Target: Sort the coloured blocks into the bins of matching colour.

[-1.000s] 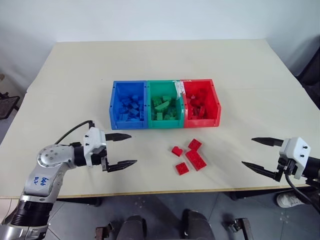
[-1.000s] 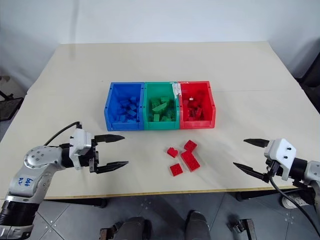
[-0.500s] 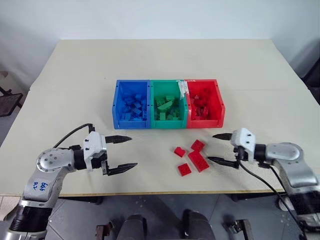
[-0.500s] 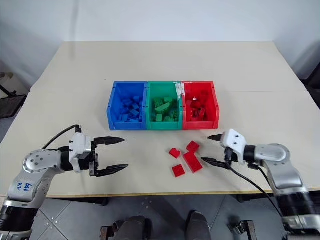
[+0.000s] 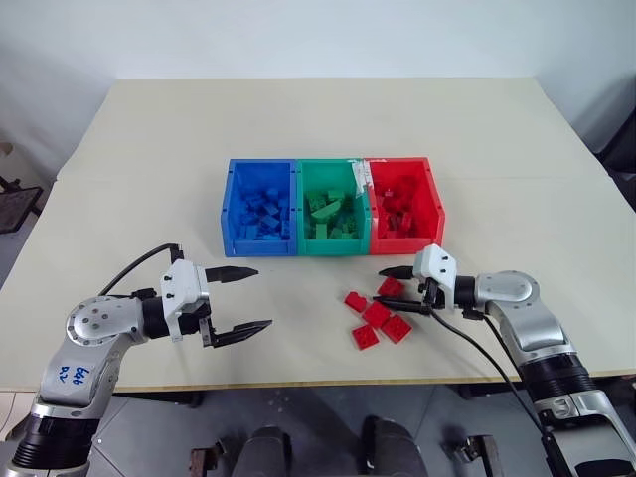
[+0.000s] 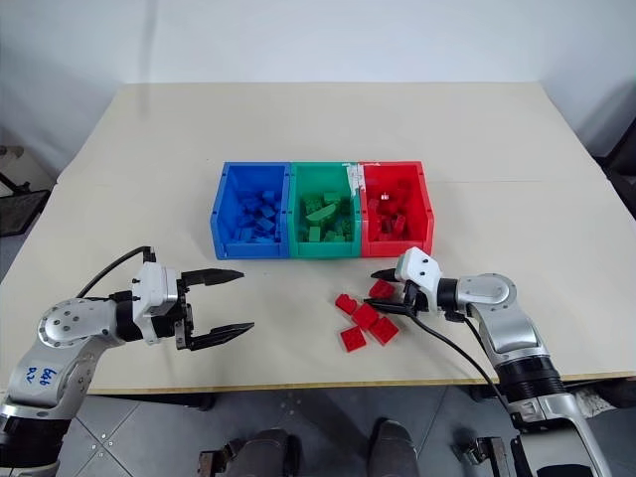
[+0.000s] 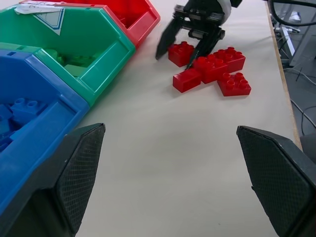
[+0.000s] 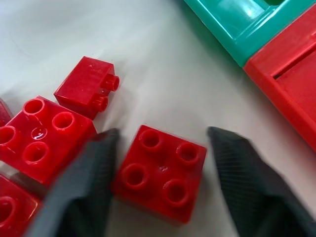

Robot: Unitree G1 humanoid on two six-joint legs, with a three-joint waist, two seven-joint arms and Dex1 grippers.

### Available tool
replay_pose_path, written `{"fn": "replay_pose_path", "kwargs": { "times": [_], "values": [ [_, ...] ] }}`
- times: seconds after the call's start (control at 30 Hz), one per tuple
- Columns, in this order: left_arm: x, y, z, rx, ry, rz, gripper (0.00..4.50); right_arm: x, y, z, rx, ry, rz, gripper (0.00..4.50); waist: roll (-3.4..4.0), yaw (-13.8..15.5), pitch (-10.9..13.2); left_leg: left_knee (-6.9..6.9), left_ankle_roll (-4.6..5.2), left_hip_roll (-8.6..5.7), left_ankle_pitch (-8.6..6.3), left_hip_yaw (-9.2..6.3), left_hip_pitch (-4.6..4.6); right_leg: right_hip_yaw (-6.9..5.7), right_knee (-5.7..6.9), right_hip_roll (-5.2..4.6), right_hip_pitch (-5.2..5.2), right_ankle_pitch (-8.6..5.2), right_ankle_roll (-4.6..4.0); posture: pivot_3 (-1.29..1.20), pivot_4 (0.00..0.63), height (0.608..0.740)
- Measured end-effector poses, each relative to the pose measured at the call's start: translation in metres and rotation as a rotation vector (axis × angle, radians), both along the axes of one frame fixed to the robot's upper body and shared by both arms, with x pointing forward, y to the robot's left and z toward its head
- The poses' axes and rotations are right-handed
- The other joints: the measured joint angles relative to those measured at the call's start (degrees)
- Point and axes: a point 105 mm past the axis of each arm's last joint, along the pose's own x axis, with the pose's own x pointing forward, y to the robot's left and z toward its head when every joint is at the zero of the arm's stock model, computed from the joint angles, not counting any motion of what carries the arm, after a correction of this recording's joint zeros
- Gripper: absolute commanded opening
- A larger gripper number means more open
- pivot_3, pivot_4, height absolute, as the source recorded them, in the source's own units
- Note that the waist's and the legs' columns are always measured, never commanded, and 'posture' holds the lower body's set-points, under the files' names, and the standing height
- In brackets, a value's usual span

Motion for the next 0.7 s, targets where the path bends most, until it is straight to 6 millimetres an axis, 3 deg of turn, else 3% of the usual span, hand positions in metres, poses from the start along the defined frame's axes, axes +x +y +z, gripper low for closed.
{"fn": "replay_pose_path", "kwargs": {
  "times": [0.03, 0.2, 0.4, 0.5, 0.57, 0.7],
  "values": [
    [0.000, 0.000, 0.000, -0.001, -0.001, 0.000, 4.50, 0.000, 0.000, 0.000, 0.002, -0.001, -0.001, 1.48, 0.00, 0.0, 0.0, 0.00, 0.00, 0.00, 0.00, 0.00, 0.00, 0.00, 0.00, 0.00, 0.00, 0.00, 0.00, 0.00, 0.150, 0.740],
    [0.002, -0.003, 0.002, -0.035, -0.008, 0.009, 4.50, 0.000, -0.005, 0.007, 0.019, 0.001, -0.032, 1.51, 0.00, 0.0, 0.0, 0.00, 0.00, 0.00, 0.00, 0.00, -0.01, 0.00, 0.00, 0.00, -0.01, 0.00, 0.00, 0.00, 0.150, 0.740],
    [0.010, 0.007, 0.013, -0.126, -0.030, 0.109, 4.50, 0.019, -0.006, 0.086, 0.244, -0.143, -0.111, 1.51, 0.03, -0.3, 0.0, -0.01, -0.01, 0.01, 0.00, -0.01, 0.00, 0.00, 0.07, 0.00, -0.06, 0.00, 0.00, 0.00, 0.150, 0.740],
    [0.014, 0.017, 0.018, -0.189, -0.029, 0.197, 4.50, 0.049, -0.007, 0.117, 0.282, -0.225, -0.226, 1.51, 0.03, -0.4, 0.0, -0.01, -0.02, 0.00, -0.01, 0.00, -0.03, 0.02, 0.09, 0.00, -0.11, 0.00, 0.00, 0.00, 0.150, 0.740],
    [0.014, 0.021, 0.020, -0.198, -0.030, 0.220, 4.50, 0.067, -0.012, 0.125, 0.271, -0.249, -0.307, 1.51, 0.03, -0.5, 0.0, -0.03, -0.02, 0.00, -0.01, -0.01, -0.03, 0.01, 0.12, 0.00, -0.13, 0.00, 0.00, 0.00, 0.150, 0.740],
    [0.011, 0.026, 0.016, -0.198, -0.016, 0.244, 4.50, 0.088, -0.011, 0.120, 0.294, -0.211, -0.367, 2.88, 0.03, -0.7, 0.0, -0.06, -0.04, 0.00, -0.02, -0.02, -0.09, -0.03, 0.13, 0.00, -0.20, 0.00, 0.00, 0.00, 0.150, 0.740]
  ]
}}
